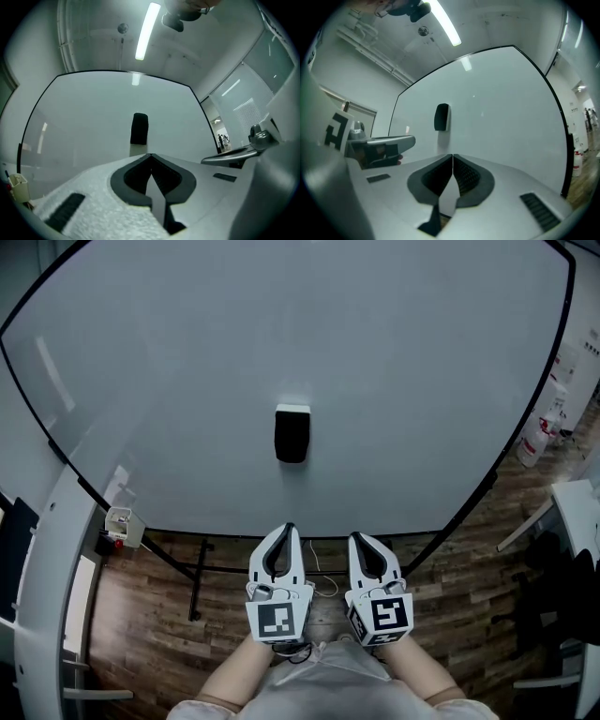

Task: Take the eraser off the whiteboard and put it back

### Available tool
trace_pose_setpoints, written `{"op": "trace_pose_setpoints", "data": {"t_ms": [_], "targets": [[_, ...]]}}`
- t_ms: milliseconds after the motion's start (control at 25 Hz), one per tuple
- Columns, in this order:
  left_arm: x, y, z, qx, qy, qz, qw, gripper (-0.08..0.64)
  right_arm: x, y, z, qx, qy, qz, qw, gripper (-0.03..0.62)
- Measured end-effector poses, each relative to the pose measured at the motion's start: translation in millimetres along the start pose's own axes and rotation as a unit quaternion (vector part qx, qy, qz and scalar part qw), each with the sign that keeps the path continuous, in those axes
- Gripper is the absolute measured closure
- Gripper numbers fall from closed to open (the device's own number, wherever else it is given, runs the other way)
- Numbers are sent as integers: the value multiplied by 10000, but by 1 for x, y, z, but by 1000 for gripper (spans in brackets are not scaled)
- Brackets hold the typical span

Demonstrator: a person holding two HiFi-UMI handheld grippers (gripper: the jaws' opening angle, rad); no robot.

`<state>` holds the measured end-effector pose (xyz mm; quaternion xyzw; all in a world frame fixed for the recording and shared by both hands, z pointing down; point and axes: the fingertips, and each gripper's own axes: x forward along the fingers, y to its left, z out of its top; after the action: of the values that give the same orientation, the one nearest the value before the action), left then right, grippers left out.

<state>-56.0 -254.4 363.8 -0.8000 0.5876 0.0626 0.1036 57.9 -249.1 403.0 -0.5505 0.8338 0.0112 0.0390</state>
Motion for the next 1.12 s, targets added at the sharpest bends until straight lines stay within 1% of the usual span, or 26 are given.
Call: {"op": "trace_pose_setpoints", "data": {"t_ms": [80, 160, 280, 360, 440, 640, 880, 960, 1120], "targets": [[-10, -9, -7, -110, 81, -147, 9998, 543, -5, 3, 3, -16, -114, -56, 9999, 566], [-17, -17, -10, -126, 115, -312, 9994, 543, -10, 8, 5, -39, -206, -62, 9998, 566], [-24, -24, -8, -133, 53, -459, 9988, 543, -16, 18, 3, -97, -196, 26, 9998, 566], [-27, -25, -6, -149, 24, -510, 9986, 543, -19, 23, -1, -98, -142, 83, 9998, 566], [-31, -24, -8, -148, 81, -546, 9984, 543, -22, 28, -3, -138, -104, 119, 9998, 566], [-37, -20, -10, -215, 196, -605, 9977, 543, -25, 36, 6, -420, 8, 78, 9991, 567], [-41, -21, -14, -277, 271, -739, 9965, 543, -26, 44, 3, -413, -41, 229, 9989, 566], [-41, -19, -20, -214, 280, -826, 9960, 543, -26, 48, 3, -473, -63, 307, 9984, 568], [-41, -19, -23, -188, 313, -856, 9957, 543, -27, 46, 3, -456, 3, 203, 9988, 566]]}}
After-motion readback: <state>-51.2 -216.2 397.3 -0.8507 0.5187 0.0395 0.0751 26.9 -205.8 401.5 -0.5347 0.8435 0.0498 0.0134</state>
